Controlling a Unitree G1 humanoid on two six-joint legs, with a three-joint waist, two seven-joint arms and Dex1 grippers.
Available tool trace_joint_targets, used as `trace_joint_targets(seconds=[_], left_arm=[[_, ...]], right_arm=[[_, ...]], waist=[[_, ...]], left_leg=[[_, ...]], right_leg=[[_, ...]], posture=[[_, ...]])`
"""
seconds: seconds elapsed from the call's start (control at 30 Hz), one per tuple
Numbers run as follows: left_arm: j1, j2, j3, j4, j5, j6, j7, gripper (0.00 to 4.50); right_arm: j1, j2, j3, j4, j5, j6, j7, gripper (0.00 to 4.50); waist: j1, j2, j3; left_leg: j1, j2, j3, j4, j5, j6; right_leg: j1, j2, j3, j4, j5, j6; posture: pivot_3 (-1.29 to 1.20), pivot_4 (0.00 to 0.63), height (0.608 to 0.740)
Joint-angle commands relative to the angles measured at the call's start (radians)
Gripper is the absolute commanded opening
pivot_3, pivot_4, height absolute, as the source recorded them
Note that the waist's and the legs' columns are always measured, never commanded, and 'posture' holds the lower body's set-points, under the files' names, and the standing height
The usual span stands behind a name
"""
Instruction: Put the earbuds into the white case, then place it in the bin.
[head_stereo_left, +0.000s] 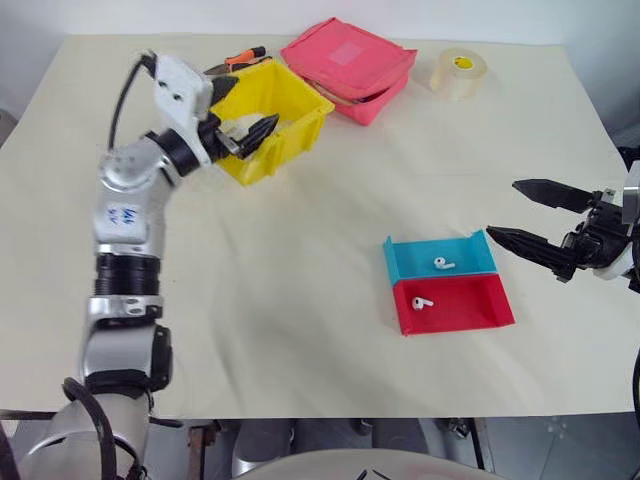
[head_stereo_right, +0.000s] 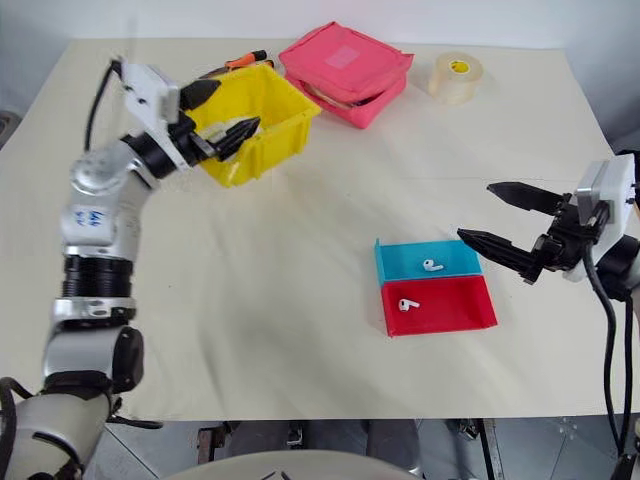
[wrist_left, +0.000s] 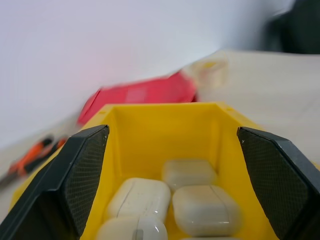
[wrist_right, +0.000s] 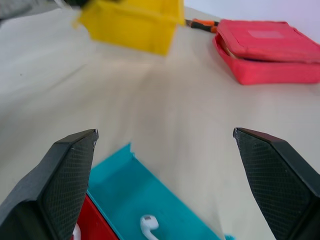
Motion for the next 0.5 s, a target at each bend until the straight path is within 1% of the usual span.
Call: trace_joint_targets(seconds=[0.03, 0.07, 0.13, 0.2, 0.33, 0.43, 0.5], left_arm=[[-0.073, 0.014, 0.089, -0.083, -0.166, 0.055, -0.087, 4.48], [-0.080, 0.011, 0.107, -0.087, -0.200, 0.088, -0.089, 4.48], [-0.076, 0.015, 0.119, -0.072, -0.199, 0.113, -0.062, 4.48], [-0.030, 0.035, 0.108, -0.096, -0.168, 0.130, -0.039, 4.48], [0.077, 0.034, 0.133, -0.210, -0.182, 0.172, 0.028, 4.48], [0.129, 0.039, 0.137, -0.246, -0.170, 0.181, 0.073, 4.48], [0.148, 0.038, 0.162, -0.287, -0.190, 0.208, 0.119, 4.48]], right_arm=[[-0.023, -0.023, -0.009, 0.025, -0.016, -0.032, 0.029, 4.50], [-0.027, -0.023, -0.004, 0.033, -0.022, -0.035, 0.033, 4.50], [-0.046, -0.020, 0.012, 0.056, -0.036, -0.045, 0.039, 4.50], [-0.072, -0.016, 0.027, 0.072, -0.047, -0.046, 0.043, 4.50], [-0.103, -0.009, 0.055, 0.091, -0.059, -0.050, 0.053, 4.50], [-0.102, -0.006, 0.066, 0.090, -0.061, -0.044, 0.059, 4.50], [-0.099, -0.010, 0.066, 0.082, -0.053, -0.030, 0.062, 4.50]], waist=[[0.002, 0.000, 0.000], [0.002, 0.000, 0.000], [0.003, 0.000, 0.000], [0.000, 0.000, 0.000], [-0.002, 0.000, 0.000], [-0.002, 0.000, 0.000], [0.004, 0.000, 0.000]], left_leg=[[0.000, 0.000, 0.000, 0.000, 0.000, 0.000], [0.000, 0.000, 0.000, 0.000, 0.000, 0.000], [0.000, 0.000, 0.000, 0.001, 0.000, 0.000], [0.001, 0.000, 0.000, 0.001, 0.000, 0.000], [0.003, 0.001, 0.000, 0.000, 0.000, 0.000], [0.002, 0.001, 0.000, 0.000, 0.000, 0.000], [0.002, 0.000, 0.000, 0.001, 0.000, 0.000]], right_leg=[[0.000, 0.000, 0.000, 0.000, 0.000, 0.000], [0.000, 0.000, 0.000, 0.000, 0.000, 0.000], [0.001, 0.000, 0.000, 0.000, 0.000, 0.000], [0.001, 0.000, 0.000, 0.000, 0.000, 0.000], [0.001, 0.000, 0.000, 0.001, 0.000, 0.000], [0.001, 0.000, 0.000, 0.001, 0.000, 0.000], [0.001, 0.000, 0.000, 0.001, 0.000, 0.000]], posture=[[0.00, 0.150, 0.740], [0.00, 0.150, 0.740], [0.00, 0.150, 0.740], [0.00, 0.150, 0.740], [0.00, 0.150, 0.740], [0.00, 0.150, 0.740], [0.00, 0.150, 0.740]])
